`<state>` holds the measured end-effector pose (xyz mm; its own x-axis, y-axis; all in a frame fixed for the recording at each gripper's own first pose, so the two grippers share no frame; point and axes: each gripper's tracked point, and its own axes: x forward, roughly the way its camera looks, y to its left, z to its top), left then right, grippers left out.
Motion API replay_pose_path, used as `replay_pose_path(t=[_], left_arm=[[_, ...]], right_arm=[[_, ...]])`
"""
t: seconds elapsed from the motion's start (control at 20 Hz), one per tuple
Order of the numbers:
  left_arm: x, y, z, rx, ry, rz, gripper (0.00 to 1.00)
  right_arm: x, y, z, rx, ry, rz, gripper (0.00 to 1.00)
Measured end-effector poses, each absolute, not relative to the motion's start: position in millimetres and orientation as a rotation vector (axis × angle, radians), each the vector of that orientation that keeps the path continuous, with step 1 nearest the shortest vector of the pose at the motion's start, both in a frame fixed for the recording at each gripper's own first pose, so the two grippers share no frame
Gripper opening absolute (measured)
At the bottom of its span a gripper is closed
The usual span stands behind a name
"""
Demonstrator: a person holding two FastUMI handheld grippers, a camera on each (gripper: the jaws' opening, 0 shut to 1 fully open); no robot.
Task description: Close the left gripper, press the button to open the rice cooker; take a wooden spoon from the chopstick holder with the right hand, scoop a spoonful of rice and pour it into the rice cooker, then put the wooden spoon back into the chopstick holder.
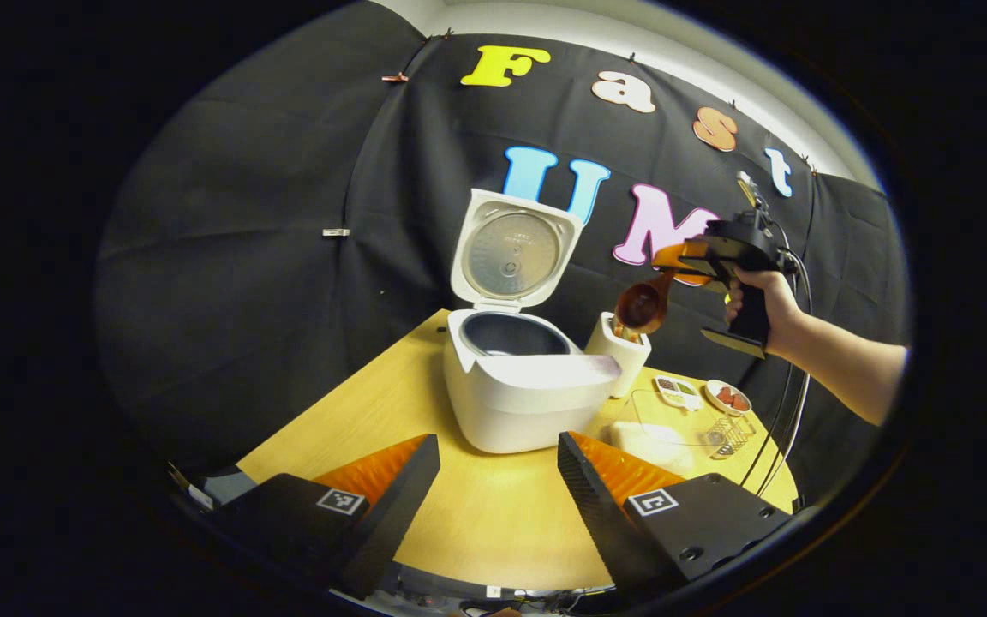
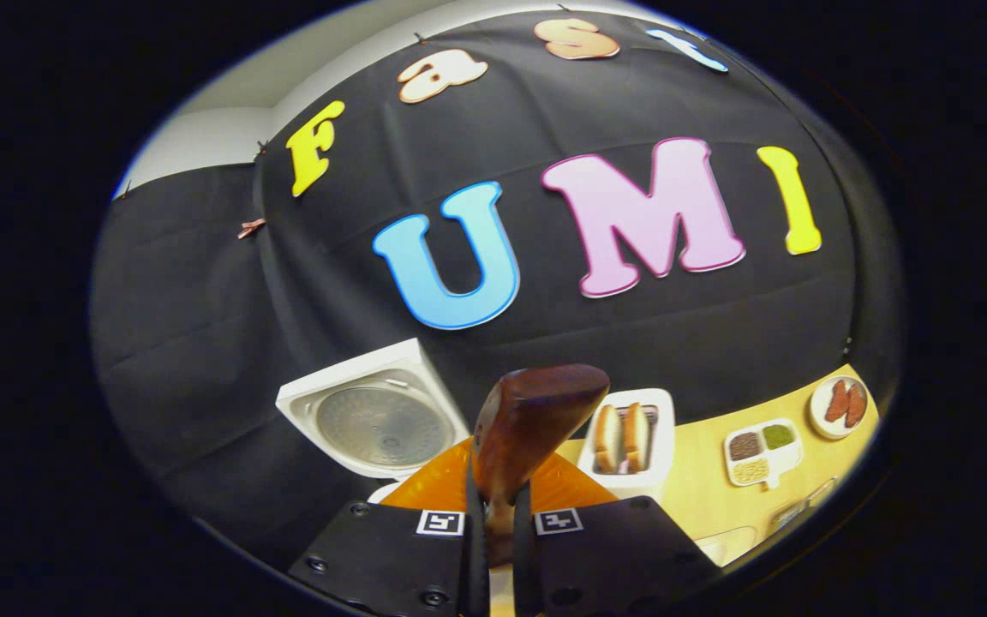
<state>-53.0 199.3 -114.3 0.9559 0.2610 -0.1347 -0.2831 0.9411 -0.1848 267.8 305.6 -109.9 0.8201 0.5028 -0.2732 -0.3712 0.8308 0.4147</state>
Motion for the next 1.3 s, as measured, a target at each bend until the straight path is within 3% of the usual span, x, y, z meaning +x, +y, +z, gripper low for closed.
replay_pose_path(t=[0.7,1.15,1.2,1.3], left_arm=[[19.6,132.6,-92.2,-0.37,0.107,0.335,0.96],[45.7,98.3,-75.4,-0.303,0.12,0.34,0.96],[48.7,93.9,-73.2,-0.299,0.118,0.336,0.96],[54.3,87.3,-66.6,-0.287,0.111,0.334,0.96]], right_arm=[[299.2,20.8,-183.6,0.46,0.499,0.162,0.15],[286.5,-47.8,-271.3,0.468,0.619,0.046,0.16],[283.5,-48.5,-282.5,0.466,0.637,0.043,0.11],[276.6,-47.9,-303.5,0.461,0.667,0.039,0.16]])
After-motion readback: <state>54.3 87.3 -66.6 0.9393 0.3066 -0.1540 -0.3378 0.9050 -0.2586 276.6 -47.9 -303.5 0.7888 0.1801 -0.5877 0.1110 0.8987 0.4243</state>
